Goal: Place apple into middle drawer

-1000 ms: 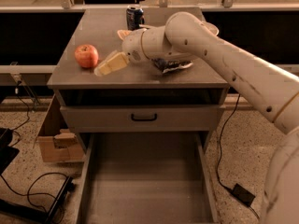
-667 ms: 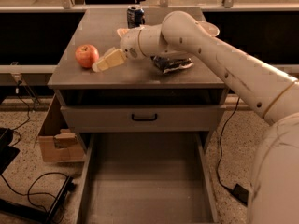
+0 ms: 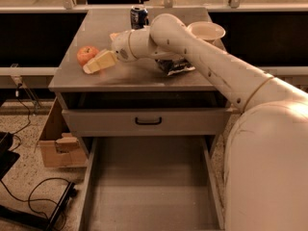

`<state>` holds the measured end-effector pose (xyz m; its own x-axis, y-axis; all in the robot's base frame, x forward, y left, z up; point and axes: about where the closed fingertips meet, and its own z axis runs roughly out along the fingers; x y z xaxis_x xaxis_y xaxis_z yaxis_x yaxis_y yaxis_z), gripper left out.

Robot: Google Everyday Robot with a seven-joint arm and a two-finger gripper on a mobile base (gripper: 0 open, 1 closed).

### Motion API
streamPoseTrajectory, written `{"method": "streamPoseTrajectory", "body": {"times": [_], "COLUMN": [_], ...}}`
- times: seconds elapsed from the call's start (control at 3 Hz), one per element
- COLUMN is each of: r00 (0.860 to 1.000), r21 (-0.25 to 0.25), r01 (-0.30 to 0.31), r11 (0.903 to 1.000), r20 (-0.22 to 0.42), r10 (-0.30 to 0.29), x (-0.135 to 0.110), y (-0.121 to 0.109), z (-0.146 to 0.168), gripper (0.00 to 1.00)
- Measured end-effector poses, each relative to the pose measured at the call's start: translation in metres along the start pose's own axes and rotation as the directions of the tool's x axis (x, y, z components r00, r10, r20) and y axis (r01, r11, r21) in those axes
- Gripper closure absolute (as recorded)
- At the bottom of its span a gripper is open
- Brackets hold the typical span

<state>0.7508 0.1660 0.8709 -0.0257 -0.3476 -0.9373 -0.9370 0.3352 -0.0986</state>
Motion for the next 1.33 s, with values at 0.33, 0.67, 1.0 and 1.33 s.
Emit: {"method": "streamPoseTrajectory", "body": {"times": [0.33, 0.67, 1.0, 1.33], "r00": [1.000, 1.000, 0.999, 1.000], "r21": [-0.029, -0.050, -0.077, -0.099], "r01": [-0.018, -0.009, 0.003, -0.008], "r11": [0.9994, 0.9987, 0.9970, 0.9950], "r20": [0.002, 0.026, 0.039, 0.021], "r10": [0.018, 0.011, 0.000, 0.010], "x": [0.001, -0.006, -0.012, -0.004], "y": [0.004, 0.012, 0.024, 0.030], "z": [0.021, 0.034, 0.047, 0.059], "gripper": [0.00, 0.15, 0.39, 0.71]}}
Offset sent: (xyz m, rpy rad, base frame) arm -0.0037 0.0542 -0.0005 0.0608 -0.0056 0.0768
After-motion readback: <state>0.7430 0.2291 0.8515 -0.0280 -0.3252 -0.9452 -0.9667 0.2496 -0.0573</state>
